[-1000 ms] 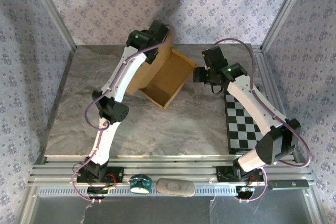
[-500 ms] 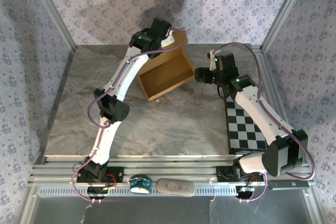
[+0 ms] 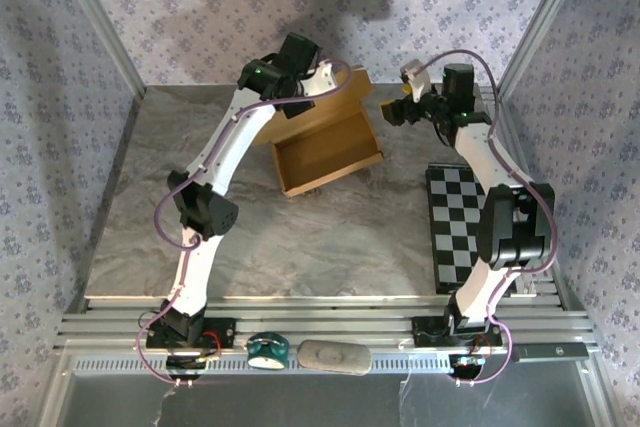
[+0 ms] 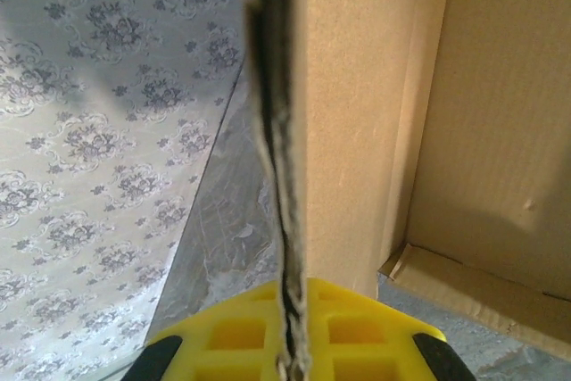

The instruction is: Fold the paper box

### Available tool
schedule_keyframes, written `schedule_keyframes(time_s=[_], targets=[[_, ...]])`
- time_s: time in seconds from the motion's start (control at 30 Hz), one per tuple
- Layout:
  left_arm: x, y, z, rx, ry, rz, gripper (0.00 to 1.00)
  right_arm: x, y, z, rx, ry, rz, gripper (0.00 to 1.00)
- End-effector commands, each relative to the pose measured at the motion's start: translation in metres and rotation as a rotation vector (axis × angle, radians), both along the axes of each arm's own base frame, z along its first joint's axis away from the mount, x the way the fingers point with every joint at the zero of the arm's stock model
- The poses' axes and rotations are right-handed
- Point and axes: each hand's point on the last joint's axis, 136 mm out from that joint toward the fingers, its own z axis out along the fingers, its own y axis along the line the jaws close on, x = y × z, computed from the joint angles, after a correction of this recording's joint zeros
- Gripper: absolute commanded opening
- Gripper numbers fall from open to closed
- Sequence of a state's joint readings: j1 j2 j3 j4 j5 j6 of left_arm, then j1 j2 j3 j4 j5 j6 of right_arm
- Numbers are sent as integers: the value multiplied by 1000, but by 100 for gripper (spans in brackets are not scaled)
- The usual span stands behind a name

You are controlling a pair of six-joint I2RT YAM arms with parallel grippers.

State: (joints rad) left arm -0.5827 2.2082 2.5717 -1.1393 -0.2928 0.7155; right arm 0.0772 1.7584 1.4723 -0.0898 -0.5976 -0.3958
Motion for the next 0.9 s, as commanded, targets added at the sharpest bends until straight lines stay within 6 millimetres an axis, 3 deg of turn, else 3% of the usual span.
schedule_keyframes(time_s=[0.0, 0.23, 0.4, 0.6, 0.7, 0.87], targets=[[-18, 5, 29, -29, -22, -45, 0, 7, 11, 6, -59, -75, 124, 79], [-24, 1, 24, 6, -15, -66, 0, 24, 32, 8, -84, -131, 194, 80], [-21, -1, 22, 14, -23, -63, 0, 18, 61, 3, -105, -142, 297, 77], [-20, -3, 24, 0, -29, -63, 0, 15, 73, -6, -116, -123, 314, 71], [-20, -5, 23, -7, -28, -62, 0, 18, 77, -2, -118, -135, 300, 60], [-16, -11, 29, -54, -43, -50, 0, 20, 81, -1, -157, -148, 243, 29]])
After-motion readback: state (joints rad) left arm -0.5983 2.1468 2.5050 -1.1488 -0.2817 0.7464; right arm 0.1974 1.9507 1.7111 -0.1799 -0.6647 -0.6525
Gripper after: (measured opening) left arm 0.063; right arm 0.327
